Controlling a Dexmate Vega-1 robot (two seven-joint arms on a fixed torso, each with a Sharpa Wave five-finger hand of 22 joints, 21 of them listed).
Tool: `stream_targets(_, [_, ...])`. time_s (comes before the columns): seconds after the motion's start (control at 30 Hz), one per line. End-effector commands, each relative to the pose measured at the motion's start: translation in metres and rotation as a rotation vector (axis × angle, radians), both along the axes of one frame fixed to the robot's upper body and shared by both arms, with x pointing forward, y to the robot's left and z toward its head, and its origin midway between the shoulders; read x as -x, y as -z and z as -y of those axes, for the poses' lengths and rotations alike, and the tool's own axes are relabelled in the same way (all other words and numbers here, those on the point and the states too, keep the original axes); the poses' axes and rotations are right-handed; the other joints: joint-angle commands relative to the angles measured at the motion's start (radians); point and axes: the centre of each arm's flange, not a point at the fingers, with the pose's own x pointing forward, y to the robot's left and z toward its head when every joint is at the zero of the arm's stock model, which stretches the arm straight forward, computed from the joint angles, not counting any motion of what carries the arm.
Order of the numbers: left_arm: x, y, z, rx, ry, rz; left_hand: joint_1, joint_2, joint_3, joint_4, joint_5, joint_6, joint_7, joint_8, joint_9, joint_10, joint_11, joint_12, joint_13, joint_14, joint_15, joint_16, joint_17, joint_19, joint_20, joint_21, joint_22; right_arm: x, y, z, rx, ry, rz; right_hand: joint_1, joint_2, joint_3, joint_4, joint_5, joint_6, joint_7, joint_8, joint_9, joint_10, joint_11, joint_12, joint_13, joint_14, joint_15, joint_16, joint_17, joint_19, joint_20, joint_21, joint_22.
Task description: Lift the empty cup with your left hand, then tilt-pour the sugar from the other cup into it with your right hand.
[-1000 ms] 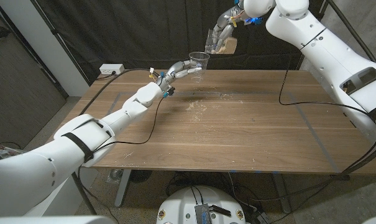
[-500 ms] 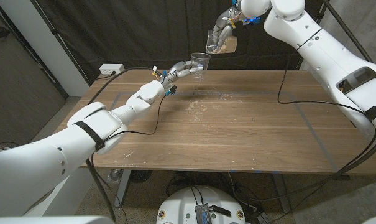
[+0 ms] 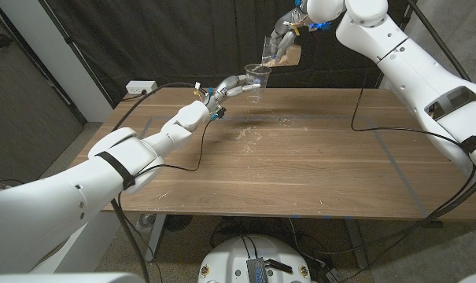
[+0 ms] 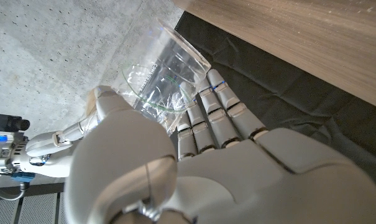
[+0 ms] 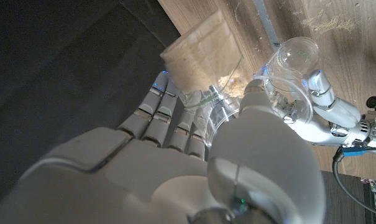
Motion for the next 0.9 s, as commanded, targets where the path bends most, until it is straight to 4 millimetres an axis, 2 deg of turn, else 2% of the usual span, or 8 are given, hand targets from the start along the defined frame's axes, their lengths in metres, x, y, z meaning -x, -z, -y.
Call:
stream_targets(0.03, [0.003, 0.001, -0.005, -0.002, 0.006, 0.016, 0.002, 0.003, -0.005, 0.007, -0.007, 0.013, -0.001, 0.006, 0.005, 0.009, -0.008, 0.006, 0.004, 0.006, -0.094, -0.003, 0.003, -0.001, -0.041, 0.01, 0.0, 0.004, 0.004, -0.005, 0.037, 0.001, 0.02, 0.0, 0.012, 0.011, 0.004, 0.004, 0.018, -0.006, 0.005, 0.003, 0.007, 0.003, -0.002, 0.005, 0.009, -0.186, 0.006, 0.005, 0.008, -0.083, 0.01, 0.0])
stream_targets(0.5, [0.004, -0.001, -0.007, -0.011, 0.008, 0.022, 0.002, 0.001, -0.007, 0.01, -0.008, 0.012, 0.001, 0.006, 0.006, 0.013, -0.011, 0.006, 0.004, 0.007, -0.093, -0.008, 0.007, -0.003, -0.041, 0.011, 0.0, 0.015, 0.017, -0.019, 0.186, 0.036, 0.081, -0.002, 0.012, 0.011, 0.004, 0.004, 0.028, -0.005, 0.006, 0.001, 0.019, 0.001, -0.004, 0.007, 0.014, -0.186, 0.006, 0.007, 0.009, -0.086, 0.014, -0.006])
stream_targets(0.9, [0.005, -0.001, -0.007, -0.012, 0.013, 0.027, 0.001, 0.001, -0.008, 0.014, -0.009, 0.02, 0.002, 0.009, 0.005, 0.016, -0.009, 0.005, 0.004, 0.01, -0.094, -0.01, 0.01, -0.003, -0.041, 0.013, 0.0, 0.012, 0.023, -0.02, 0.278, 0.057, 0.133, -0.001, 0.012, 0.011, 0.004, 0.005, 0.031, -0.006, 0.006, 0.0, 0.022, -0.001, -0.005, 0.012, 0.018, -0.186, 0.006, 0.008, 0.009, -0.086, 0.017, -0.01])
